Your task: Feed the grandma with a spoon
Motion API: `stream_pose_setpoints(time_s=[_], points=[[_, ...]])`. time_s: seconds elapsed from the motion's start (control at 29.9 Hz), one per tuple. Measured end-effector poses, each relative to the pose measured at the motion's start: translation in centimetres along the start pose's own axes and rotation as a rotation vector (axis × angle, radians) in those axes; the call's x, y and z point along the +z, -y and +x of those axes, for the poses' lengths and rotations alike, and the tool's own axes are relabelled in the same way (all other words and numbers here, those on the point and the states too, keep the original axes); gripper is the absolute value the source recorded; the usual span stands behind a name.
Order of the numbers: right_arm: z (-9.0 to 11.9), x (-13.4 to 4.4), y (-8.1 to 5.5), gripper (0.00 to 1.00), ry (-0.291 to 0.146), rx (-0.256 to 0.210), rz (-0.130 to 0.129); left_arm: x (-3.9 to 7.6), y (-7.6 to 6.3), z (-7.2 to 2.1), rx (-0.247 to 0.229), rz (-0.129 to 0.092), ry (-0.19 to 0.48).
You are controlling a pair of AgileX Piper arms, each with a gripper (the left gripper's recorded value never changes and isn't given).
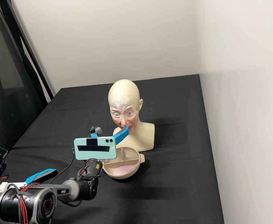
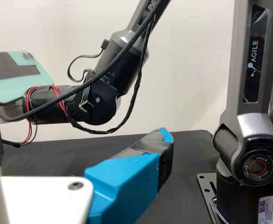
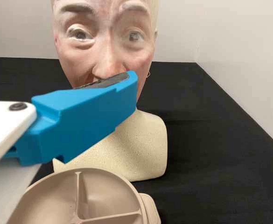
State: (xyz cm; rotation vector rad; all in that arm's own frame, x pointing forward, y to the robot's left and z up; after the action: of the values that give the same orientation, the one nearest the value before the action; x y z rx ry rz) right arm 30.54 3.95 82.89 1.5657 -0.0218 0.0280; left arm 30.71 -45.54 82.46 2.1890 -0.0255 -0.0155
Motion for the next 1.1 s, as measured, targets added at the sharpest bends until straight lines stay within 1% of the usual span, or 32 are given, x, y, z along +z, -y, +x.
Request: stream_pose_setpoints(time_s=[0.6,0.7,0.74,0.87,0.9,0.97,1.0,1.07,1.1], points=[[0.0,0.0,0.0,1.00,0.000,0.000,0.000,0.0,0.0,0.00,0.000,-0.001,-0.001],[0.0,0.0,0.0,1.00,0.000,0.000,0.000,-0.3,0.1,-0.03,-0.018,-0.003,-0.038],[0.0,0.0,0.0,1.00,0.000,0.000,0.000,-0.5,0.2,-0.06,-0.033,0.006,-0.053],[0.0,0.0,0.0,1.00,0.000,0.000,0.000,-1.4,0.1,-0.31,-0.075,0.015,-0.157],[0.0,0.0,0.0,1.00,0.000,0.000,0.000,-1.5,0.1,-0.40,-0.085,0.019,-0.174],[0.0,0.0,0.0,1.00,0.000,0.000,0.000,-2.0,-0.2,-0.65,-0.087,0.017,-0.202],[0.0,0.0,0.0,1.00,0.000,0.000,0.000,-2.1,-0.3,-0.75,-0.089,0.016,-0.206],[0.0,0.0,0.0,1.00,0.000,0.000,0.000,-2.4,-0.5,-0.98,-0.099,0.011,-0.220],[0.0,0.0,0.0,1.00,0.000,0.000,0.000,-2.6,-0.7,-1.12,-0.096,0.006,-0.231]])
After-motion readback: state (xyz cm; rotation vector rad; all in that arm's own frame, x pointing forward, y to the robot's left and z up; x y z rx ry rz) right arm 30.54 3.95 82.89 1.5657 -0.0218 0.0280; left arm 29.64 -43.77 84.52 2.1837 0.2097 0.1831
